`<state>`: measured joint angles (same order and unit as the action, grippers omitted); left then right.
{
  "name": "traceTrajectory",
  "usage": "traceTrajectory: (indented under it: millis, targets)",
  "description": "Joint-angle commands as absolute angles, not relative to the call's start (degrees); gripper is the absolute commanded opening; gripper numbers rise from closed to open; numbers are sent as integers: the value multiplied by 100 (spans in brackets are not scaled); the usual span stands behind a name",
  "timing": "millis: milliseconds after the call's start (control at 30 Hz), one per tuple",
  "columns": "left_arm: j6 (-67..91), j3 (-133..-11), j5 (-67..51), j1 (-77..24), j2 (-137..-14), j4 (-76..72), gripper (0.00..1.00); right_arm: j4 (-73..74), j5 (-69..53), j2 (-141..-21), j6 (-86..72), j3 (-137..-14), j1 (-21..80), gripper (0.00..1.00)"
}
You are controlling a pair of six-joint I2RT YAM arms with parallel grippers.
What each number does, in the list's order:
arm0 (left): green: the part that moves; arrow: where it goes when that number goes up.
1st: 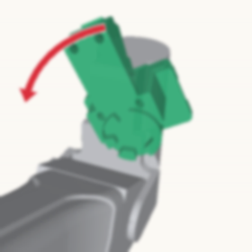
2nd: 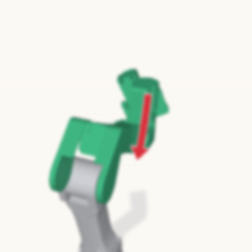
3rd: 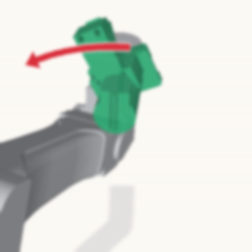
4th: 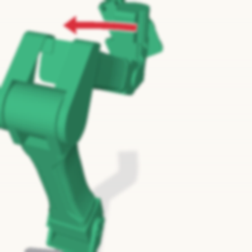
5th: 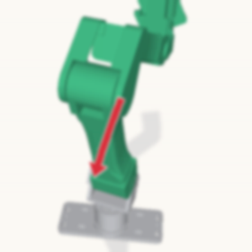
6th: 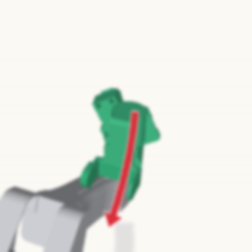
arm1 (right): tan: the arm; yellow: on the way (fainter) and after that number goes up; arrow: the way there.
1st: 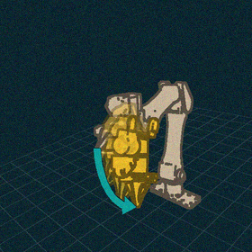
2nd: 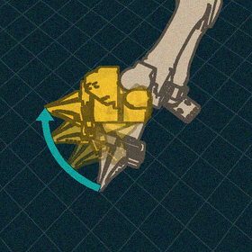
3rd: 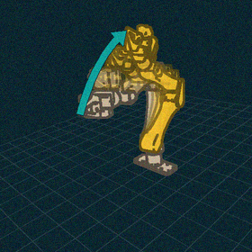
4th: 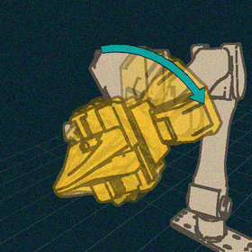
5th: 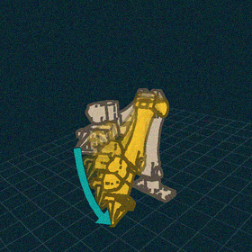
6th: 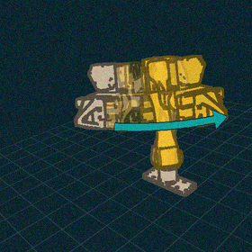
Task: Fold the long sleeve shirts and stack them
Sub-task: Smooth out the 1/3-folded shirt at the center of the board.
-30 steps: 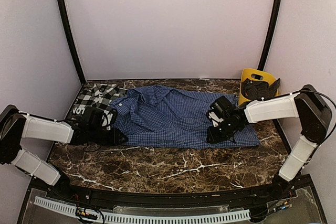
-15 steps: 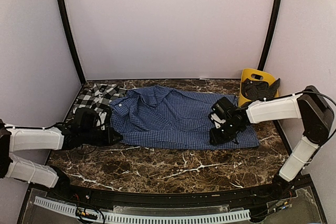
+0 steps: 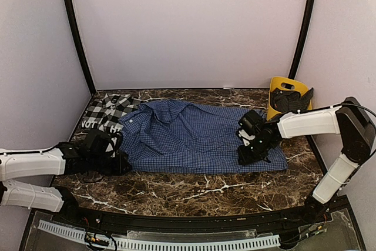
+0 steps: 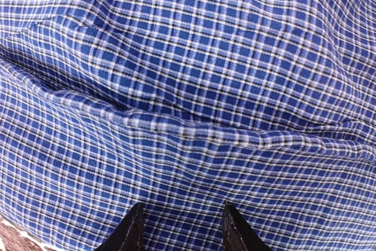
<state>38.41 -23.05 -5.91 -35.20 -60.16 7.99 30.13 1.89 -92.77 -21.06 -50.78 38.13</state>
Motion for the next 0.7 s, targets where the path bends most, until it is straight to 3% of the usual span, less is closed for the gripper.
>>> traceTrajectory:
  millis: [0,67,200,333,667]
  targets:
    - [4148,-2181,-161,-3645,-5592,1271,22,3250,371,-9151,-2000,-5288,3788,43]
    - [4042,-2291,70,-3647,-5356,1193,40,3292,401,-9193,-1962,-5366,3788,42]
    - [3678,-2702,442,-3643,-5332,985,55,3300,430,-9215,-1904,-5467,3788,42]
    - [3242,-3254,627,-3537,-6031,694,60,3297,430,-9228,-1877,-5534,3788,42]
    - [2973,-4474,244,-2745,-7724,401,60,3265,466,-9089,-1851,-5495,3798,42]
